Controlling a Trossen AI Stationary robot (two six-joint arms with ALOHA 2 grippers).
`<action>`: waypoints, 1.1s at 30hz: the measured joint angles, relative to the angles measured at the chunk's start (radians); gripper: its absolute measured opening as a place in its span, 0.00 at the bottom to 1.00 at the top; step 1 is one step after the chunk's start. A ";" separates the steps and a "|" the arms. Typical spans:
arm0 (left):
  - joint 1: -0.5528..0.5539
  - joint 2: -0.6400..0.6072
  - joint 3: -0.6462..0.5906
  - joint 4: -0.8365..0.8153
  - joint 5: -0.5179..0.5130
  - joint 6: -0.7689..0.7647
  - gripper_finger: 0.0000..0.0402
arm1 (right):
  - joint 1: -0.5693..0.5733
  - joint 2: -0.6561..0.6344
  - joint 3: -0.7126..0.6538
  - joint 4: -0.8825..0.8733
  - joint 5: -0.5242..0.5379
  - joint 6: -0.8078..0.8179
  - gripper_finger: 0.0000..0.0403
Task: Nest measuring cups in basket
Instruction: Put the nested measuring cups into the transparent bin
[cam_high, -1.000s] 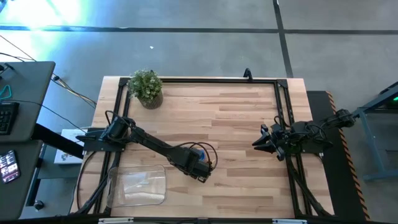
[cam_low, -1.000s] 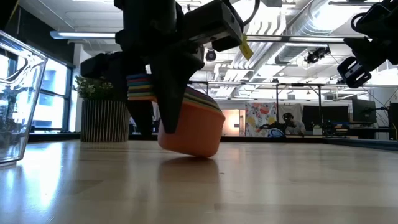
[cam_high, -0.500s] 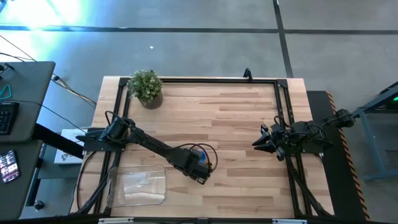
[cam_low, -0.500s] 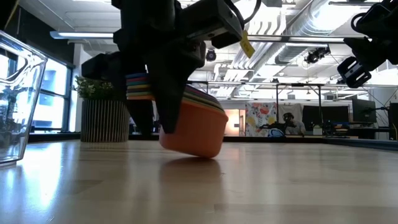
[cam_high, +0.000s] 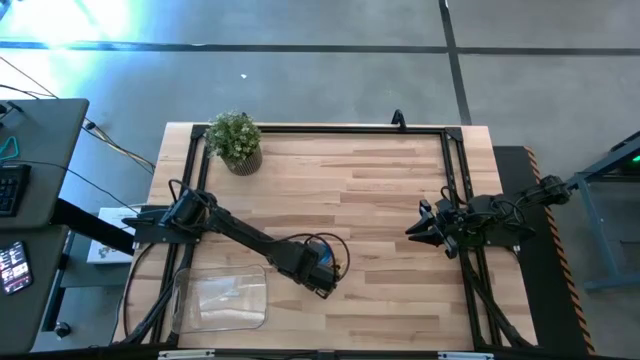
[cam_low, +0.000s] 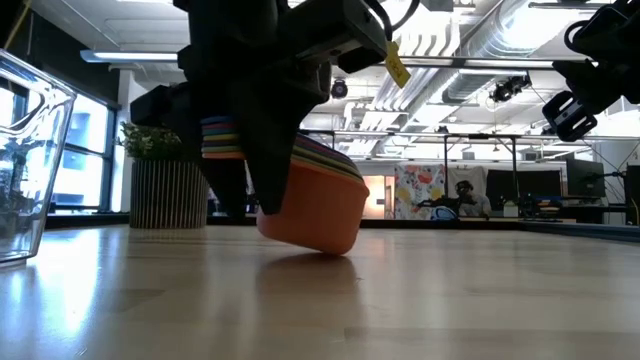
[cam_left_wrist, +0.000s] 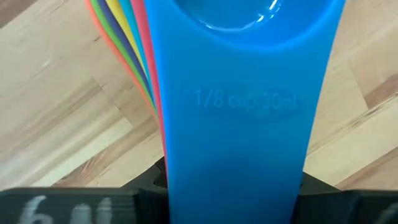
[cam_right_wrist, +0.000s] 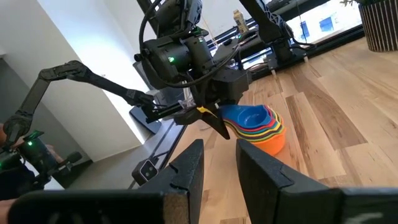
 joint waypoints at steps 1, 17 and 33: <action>-0.002 0.000 0.000 0.000 0.000 0.000 0.29 | 0.000 0.000 0.000 0.000 0.000 0.000 0.22; -0.052 0.002 0.000 0.061 -0.096 0.042 0.28 | 0.000 0.000 0.000 0.000 0.000 0.000 0.22; -0.057 0.002 -0.001 0.113 -0.124 0.049 0.22 | 0.000 0.000 0.000 0.000 0.000 0.000 0.22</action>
